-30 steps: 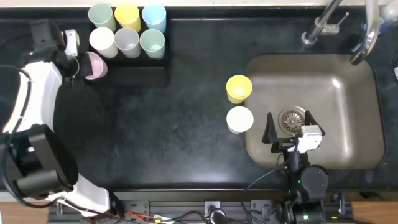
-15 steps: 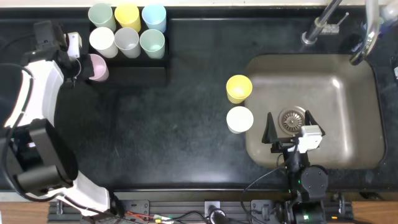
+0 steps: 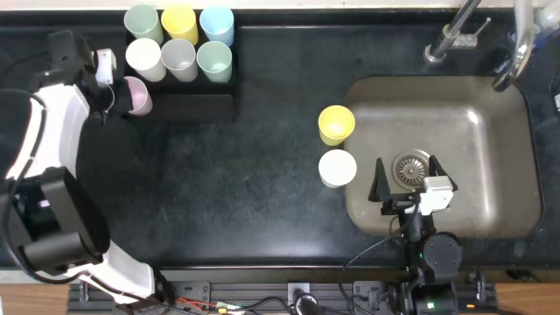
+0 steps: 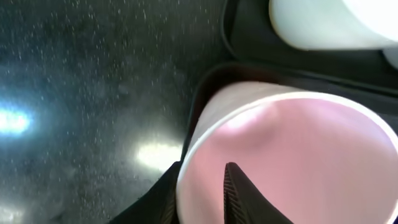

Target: Store Cups

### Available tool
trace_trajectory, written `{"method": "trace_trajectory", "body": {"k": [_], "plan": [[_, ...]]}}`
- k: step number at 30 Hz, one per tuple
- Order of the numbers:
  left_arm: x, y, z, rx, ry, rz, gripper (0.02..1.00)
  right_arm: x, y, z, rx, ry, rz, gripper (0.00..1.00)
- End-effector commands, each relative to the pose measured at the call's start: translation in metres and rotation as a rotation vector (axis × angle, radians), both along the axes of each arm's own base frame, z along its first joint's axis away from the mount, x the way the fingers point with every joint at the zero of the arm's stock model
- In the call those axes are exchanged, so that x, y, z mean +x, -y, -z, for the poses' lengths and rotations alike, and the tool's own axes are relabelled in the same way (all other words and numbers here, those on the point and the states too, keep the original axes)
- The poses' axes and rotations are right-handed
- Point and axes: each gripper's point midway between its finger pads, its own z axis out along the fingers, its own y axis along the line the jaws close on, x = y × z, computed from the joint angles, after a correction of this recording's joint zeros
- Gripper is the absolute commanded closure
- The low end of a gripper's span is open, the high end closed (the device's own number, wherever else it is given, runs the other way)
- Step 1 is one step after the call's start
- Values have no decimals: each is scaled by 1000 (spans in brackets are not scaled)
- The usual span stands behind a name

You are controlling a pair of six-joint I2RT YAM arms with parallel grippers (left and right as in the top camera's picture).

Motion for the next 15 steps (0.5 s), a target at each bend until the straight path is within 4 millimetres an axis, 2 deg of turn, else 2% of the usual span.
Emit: {"method": "trace_trajectory", "body": {"k": [1,6,10,13,15], "plan": [[11,-5,-20,18,25,6,704,0,-1,3,-2,4,-5,3],[18,-5,-47,12,50,-7,643,0,-1,3,-2,4,-5,3],[21,-2,-78,12,68,-7,577,0,-1,3,-3,4,-5,3],[23,10,-108,18,88,-15,472,0,-1,3,-2,4,-5,3],[27,27,-131,9,115,-16,402,0,-1,3,-2,4,-5,5]]}}
